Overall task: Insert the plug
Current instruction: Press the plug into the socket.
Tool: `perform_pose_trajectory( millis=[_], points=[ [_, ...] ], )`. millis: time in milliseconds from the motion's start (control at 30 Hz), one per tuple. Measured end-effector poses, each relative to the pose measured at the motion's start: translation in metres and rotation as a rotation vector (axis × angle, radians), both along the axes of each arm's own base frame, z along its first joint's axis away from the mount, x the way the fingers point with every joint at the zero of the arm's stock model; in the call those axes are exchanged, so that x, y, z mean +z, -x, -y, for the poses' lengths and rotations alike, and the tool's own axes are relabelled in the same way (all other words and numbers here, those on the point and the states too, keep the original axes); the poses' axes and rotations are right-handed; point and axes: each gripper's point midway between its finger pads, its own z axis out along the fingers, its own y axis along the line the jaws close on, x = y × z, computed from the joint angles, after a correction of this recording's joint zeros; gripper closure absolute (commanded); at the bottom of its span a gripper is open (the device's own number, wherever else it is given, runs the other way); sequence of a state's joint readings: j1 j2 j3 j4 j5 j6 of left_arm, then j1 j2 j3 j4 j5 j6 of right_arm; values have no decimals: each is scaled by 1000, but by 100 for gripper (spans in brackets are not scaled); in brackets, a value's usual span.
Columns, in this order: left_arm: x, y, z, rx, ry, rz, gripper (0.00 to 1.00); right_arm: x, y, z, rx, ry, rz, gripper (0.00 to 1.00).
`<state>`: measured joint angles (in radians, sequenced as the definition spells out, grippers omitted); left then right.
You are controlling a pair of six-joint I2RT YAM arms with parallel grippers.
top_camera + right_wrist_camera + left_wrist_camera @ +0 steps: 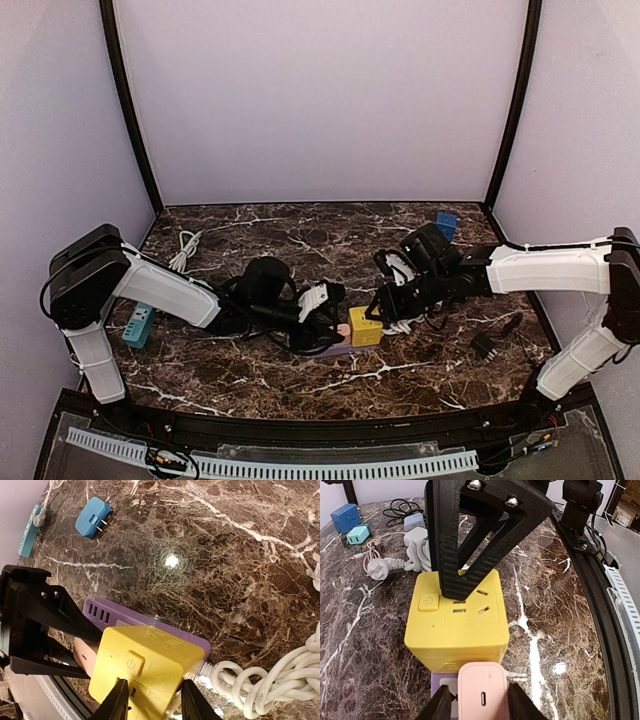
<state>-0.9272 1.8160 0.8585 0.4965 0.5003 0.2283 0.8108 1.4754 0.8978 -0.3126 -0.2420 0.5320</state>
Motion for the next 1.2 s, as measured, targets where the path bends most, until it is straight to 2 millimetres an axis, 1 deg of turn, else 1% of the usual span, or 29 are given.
perform_pose_trajectory(
  millis=[67, 100, 133, 167, 233, 333, 467, 633, 833, 933, 1200],
  points=[
    [-2, 1, 2, -2, -8, -1, 73, 0, 0, -3, -6, -17, -7, 67],
    [-4, 1, 2, -3, -16, -3, 80, -1, -1, -4, -8, -22, -8, 68],
    [-5, 0, 2, 0, -21, 1, 83, -1, -1, -5, -13, -27, -10, 68],
    [-5, 0, 2, 1, -23, 0, 91, -1, -2, -5, -16, -29, -9, 68],
    [-5, 0, 2, 0, -32, 3, 98, -1, -2, -6, -23, -31, -7, 69],
    [-6, -2, 2, 6, -56, 3, 99, -1, -2, -8, -30, -18, 6, 70],
    [-7, -5, 3, 17, -107, 22, 99, -1, -7, -12, -47, 31, 51, 71],
    [-10, -1, 4, 16, -176, 89, 99, -3, -7, -13, -77, 81, 96, 73],
    [-16, 1, 4, 28, -229, 154, 99, -4, -8, -13, -112, 103, 127, 73],
    [-16, 0, 4, 39, -251, 149, 99, -4, -8, -13, -122, 107, 138, 73],
    [-19, -3, 3, 42, -283, 65, 99, -3, -8, -13, -131, 106, 157, 73]
  ],
)
